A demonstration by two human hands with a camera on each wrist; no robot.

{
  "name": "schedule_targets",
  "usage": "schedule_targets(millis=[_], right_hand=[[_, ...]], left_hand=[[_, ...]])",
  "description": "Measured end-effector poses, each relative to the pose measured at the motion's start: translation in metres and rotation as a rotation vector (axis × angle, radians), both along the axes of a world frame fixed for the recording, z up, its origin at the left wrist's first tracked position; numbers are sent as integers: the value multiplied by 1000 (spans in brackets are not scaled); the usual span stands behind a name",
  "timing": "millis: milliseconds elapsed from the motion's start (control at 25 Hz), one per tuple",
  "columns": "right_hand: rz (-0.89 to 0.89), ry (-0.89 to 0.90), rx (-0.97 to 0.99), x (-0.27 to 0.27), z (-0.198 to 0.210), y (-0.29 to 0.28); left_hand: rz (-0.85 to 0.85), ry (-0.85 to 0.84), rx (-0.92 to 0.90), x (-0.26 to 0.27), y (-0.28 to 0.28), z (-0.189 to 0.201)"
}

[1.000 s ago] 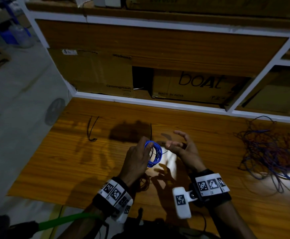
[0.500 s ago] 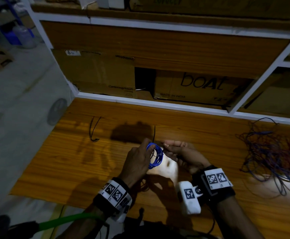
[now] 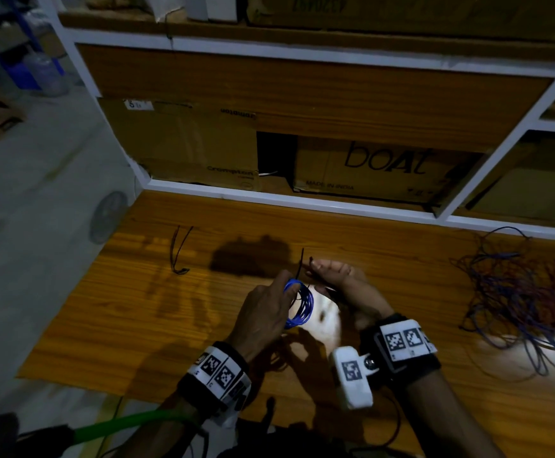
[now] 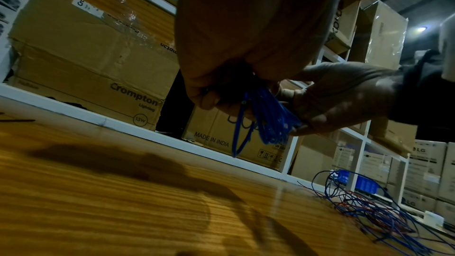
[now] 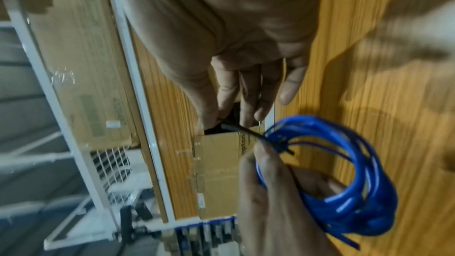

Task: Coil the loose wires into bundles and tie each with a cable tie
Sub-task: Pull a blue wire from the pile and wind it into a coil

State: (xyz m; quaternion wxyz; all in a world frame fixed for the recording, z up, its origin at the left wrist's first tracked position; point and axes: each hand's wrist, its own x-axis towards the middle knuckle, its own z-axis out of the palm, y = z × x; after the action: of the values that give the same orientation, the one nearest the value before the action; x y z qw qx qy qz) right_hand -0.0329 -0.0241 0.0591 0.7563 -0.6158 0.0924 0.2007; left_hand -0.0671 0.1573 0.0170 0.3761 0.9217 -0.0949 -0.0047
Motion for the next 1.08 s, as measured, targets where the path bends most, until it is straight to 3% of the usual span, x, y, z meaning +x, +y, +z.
schedule_targets(millis=[320,560,800,1080], right_hand=[[-146,-239,-54,-2,-12,13],[-63,-277,-79,-1,-16,15],[19,-348,-128,-5,-10,14],[-226,-385,-106,-13,-11,19]], left_hand=[[-58,64,-96,-2,-2,2],[-49,65,-141,-1,-1,5],[-6,14,-312,-1,-3,15],[93,-67,-423,2,-11,26]])
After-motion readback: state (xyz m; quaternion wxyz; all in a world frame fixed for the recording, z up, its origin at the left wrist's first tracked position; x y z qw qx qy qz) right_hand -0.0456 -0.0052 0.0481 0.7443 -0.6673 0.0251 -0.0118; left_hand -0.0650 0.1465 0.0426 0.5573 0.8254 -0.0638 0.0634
